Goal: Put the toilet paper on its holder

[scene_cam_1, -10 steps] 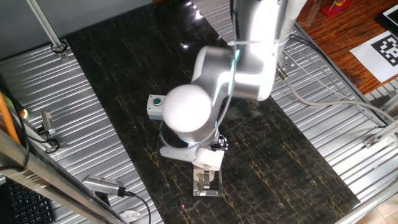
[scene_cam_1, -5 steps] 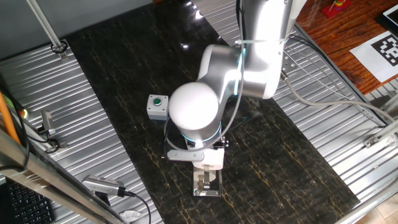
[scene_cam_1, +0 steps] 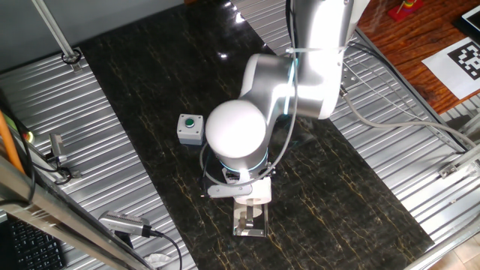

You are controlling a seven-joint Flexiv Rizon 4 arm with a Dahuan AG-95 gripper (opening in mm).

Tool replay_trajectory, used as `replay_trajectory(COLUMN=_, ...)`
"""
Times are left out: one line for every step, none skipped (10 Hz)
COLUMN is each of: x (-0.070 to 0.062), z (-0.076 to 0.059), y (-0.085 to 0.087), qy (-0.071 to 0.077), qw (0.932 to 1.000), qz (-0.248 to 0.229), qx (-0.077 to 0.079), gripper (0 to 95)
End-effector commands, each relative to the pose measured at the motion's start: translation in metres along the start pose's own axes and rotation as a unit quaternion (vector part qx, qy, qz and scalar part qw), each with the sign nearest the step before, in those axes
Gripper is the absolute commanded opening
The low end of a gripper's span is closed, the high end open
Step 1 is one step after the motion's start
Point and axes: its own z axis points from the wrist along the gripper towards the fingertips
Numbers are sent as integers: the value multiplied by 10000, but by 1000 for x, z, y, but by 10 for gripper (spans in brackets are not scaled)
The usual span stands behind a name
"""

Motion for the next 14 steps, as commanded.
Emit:
replay_trajectory(x=1, z=0, y=1, qy=-7, qw=9998, qz=-212, qx=-1, gripper=0)
replay_trajectory(x=1, z=0, y=1, qy=-29, qw=9998, qz=-188, qx=-11, gripper=0)
replay_trajectory(x=1, z=0, y=1, qy=-45, qw=9999, qz=-134, qx=-22, gripper=0)
replay_trajectory(x=1, z=0, y=1, qy=-73, qw=9999, qz=-106, qx=-30, gripper=0)
replay_trajectory(x=1, z=0, y=1, qy=-78, qw=9998, qz=-175, qx=-22, gripper=0)
replay_trajectory(x=1, z=0, y=1, qy=-66, qw=9998, qz=-200, qx=-20, gripper=0)
replay_trajectory(x=1, z=0, y=1, qy=-48, qw=9998, qz=-188, qx=-31, gripper=0)
replay_trajectory(x=1, z=0, y=1, qy=-55, qw=9999, qz=-131, qx=-51, gripper=0)
replay_trajectory(x=1, z=0, y=1, qy=-54, qw=9999, qz=-55, qx=-67, gripper=0)
replay_trajectory(x=1, z=0, y=1, qy=-49, qw=10000, qz=2, qx=-74, gripper=0)
replay_trajectory(x=1, z=0, y=1, qy=-39, qw=9999, qz=105, qx=-94, gripper=0)
replay_trajectory(x=-5, z=0, y=1, qy=-30, qw=9995, qz=276, qx=-115, gripper=0)
replay_trajectory(x=-12, z=-2, y=1, qy=-52, qw=9991, qz=395, qx=-139, gripper=0)
replay_trajectory(x=-16, z=-3, y=0, qy=-48, qw=9989, qz=439, qx=-143, gripper=0)
